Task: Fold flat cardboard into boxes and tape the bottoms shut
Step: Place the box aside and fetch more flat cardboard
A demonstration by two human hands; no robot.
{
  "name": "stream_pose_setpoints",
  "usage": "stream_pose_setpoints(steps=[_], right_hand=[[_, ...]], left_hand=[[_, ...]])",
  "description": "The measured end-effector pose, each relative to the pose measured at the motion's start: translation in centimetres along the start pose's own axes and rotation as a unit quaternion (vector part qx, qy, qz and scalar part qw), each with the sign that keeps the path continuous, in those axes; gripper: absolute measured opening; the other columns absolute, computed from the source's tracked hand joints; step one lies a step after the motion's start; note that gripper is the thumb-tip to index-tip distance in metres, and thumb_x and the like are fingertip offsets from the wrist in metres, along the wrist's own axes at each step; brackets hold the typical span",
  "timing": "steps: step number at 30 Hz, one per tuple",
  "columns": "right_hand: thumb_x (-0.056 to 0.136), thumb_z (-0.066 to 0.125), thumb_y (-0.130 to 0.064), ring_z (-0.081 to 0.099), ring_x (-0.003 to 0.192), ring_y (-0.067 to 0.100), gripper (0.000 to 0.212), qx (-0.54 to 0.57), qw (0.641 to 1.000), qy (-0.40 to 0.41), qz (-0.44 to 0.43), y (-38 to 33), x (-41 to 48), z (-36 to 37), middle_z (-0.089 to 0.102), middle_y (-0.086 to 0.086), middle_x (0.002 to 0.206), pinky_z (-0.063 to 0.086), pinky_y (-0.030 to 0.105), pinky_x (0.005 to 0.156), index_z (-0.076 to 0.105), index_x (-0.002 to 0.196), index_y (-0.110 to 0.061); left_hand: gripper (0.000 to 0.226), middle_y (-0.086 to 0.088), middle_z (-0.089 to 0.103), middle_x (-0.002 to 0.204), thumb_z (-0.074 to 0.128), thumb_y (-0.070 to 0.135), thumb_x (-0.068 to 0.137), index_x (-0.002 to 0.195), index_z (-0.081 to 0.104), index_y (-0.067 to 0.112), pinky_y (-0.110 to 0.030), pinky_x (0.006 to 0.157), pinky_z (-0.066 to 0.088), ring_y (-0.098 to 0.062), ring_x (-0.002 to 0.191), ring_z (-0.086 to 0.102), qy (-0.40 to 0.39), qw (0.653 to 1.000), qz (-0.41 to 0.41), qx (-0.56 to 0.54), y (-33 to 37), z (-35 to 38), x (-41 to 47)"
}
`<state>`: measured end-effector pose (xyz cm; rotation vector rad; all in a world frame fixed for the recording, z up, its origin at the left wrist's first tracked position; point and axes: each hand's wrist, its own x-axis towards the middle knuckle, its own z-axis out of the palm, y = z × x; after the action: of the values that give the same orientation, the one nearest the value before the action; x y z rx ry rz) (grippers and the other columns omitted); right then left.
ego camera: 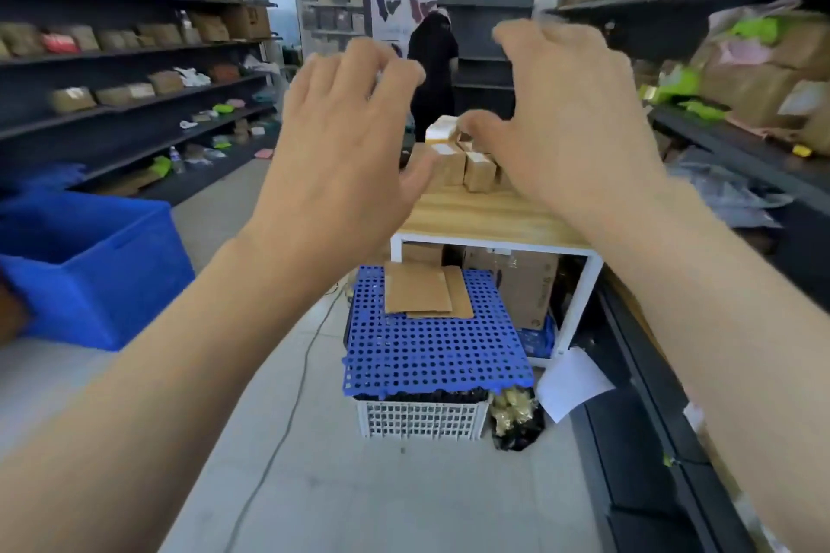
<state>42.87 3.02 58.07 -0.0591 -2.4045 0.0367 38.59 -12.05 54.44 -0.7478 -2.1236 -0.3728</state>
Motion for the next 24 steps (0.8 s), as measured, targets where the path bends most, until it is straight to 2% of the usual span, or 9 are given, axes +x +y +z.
stream_pose_setpoints(steps=[3,8,11,14,19,24], right_hand=[[0.089,0.060,-0.039,0.043,0.124,0.033,0.052,0.002,0.999,-0.046,0.002,-0.2,1.9,5.2,0.054,0.012,0.128,0.034,0.044,0.099,0.047,0.130,-0.010],[0.088,0.060,-0.036,0.048,0.116,0.033,0.043,0.000,0.993,-0.117,0.013,2.6,5.3,15.4,0.057,0.013,0.120,0.036,0.042,0.093,0.052,0.120,-0.008],[0.090,0.057,-0.036,0.047,0.117,0.033,0.044,0.003,0.988,-0.151,0.019,5.4,7.6,22.4,0.056,0.013,0.124,0.036,0.042,0.091,0.051,0.124,-0.007],[0.092,0.055,-0.038,0.046,0.118,0.032,0.045,0.022,0.980,-0.196,0.034,8.5,9.9,29.2,0.055,0.012,0.125,0.037,0.040,0.093,0.051,0.127,-0.009],[0.093,0.053,-0.044,0.048,0.118,0.033,0.056,0.036,0.964,-0.258,0.049,13.2,12.9,40.4,0.055,0.014,0.128,0.038,0.039,0.094,0.044,0.135,-0.007],[0.094,0.048,-0.050,0.044,0.125,0.032,0.061,0.037,0.939,-0.334,0.072,16.5,13.4,50.8,0.050,0.014,0.136,0.036,0.041,0.101,0.042,0.137,-0.006]], left_hand=[[0.048,-0.017,0.052,0.121,0.061,0.028,0.080,0.121,0.054,0.003,-0.045,0.099,0.038,-0.035,0.109,0.051,-0.037,0.998,-0.033,-0.049,-2.8,4.5,-0.1],[0.044,-0.014,0.049,0.123,0.066,0.024,0.083,0.120,0.054,0.004,-0.038,0.098,0.034,-0.033,0.111,0.049,-0.097,0.990,-0.083,-0.065,-5.8,13.9,0.8],[0.046,-0.010,0.046,0.128,0.064,0.027,0.086,0.126,0.051,0.008,-0.033,0.101,0.029,-0.027,0.117,0.046,-0.123,0.982,-0.116,-0.080,-7.0,20.4,2.1],[0.047,-0.010,0.047,0.130,0.064,0.028,0.087,0.127,0.052,0.008,-0.036,0.101,0.033,-0.028,0.117,0.047,-0.152,0.971,-0.155,-0.098,-8.4,27.6,3.6],[0.043,-0.008,0.048,0.130,0.064,0.028,0.086,0.123,0.054,0.007,-0.042,0.097,0.042,-0.028,0.112,0.052,-0.203,0.941,-0.230,-0.144,-11.0,39.9,5.1],[0.047,-0.008,0.043,0.134,0.063,0.030,0.089,0.129,0.050,0.008,-0.040,0.101,0.041,-0.025,0.119,0.049,-0.272,0.899,-0.304,-0.160,-13.9,50.1,2.8]])
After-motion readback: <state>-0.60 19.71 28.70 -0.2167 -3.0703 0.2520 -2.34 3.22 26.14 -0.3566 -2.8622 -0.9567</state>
